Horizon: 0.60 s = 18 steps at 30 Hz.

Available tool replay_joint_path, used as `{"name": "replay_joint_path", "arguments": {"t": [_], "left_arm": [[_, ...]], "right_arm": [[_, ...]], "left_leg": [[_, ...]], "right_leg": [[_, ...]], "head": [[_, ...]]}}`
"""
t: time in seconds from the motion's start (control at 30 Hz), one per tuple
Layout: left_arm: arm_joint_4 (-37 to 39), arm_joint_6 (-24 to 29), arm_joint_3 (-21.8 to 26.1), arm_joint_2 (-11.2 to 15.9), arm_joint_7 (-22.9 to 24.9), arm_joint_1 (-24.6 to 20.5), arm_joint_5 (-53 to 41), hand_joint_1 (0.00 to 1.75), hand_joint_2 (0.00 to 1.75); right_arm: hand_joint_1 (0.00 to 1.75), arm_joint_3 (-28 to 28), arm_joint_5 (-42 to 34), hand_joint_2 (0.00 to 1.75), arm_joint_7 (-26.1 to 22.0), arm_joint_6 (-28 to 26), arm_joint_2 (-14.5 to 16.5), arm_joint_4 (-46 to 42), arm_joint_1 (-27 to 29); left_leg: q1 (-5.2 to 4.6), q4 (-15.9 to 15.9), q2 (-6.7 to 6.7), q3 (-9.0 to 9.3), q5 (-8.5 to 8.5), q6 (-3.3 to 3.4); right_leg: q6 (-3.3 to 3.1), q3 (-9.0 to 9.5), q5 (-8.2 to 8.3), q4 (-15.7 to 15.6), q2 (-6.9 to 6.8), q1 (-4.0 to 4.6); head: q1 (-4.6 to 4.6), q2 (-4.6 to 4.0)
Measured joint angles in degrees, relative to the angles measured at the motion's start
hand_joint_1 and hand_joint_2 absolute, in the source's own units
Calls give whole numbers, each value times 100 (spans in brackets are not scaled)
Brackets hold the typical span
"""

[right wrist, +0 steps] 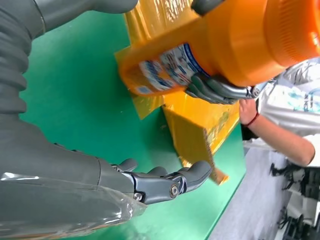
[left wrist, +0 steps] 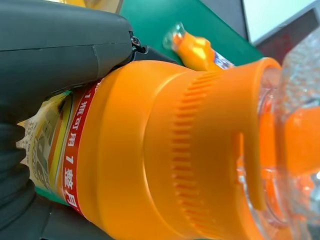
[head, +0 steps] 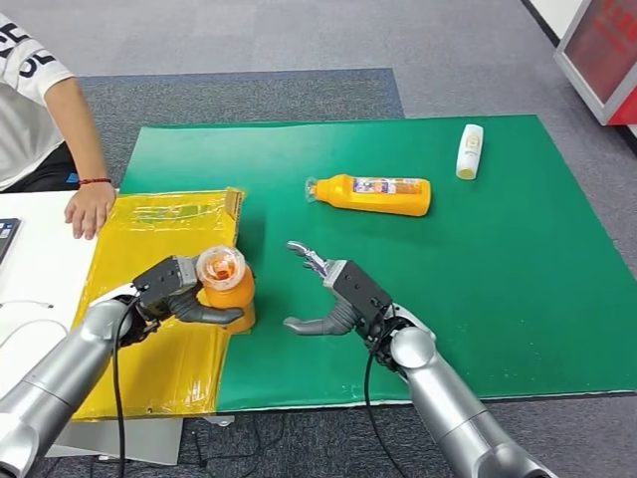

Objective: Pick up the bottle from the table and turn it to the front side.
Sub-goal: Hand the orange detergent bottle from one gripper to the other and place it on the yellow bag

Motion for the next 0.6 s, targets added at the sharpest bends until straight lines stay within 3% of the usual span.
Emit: {"name": "replay_joint_path", "arguments": {"t": [0.37, 0.6], "left_arm": [[112, 280, -1085, -68, 1210, -986, -1220, 175, 175], [495, -947, -1894, -105, 1252, -1787, -1111, 175, 175]], "right_arm": [[0, -255, 132, 175, 132, -111, 1, -2, 103], [0, -283, 229, 175, 155, -99, 33, 41, 32]], "left_leg": [[0, 0, 3, 3, 7, -1], [2, 0, 6, 2, 13, -8]], "right_leg": [[-2, 1, 10, 0, 2, 0], [-8, -3, 15, 3, 6, 2]], "head": [[1, 0], [1, 0]]}}
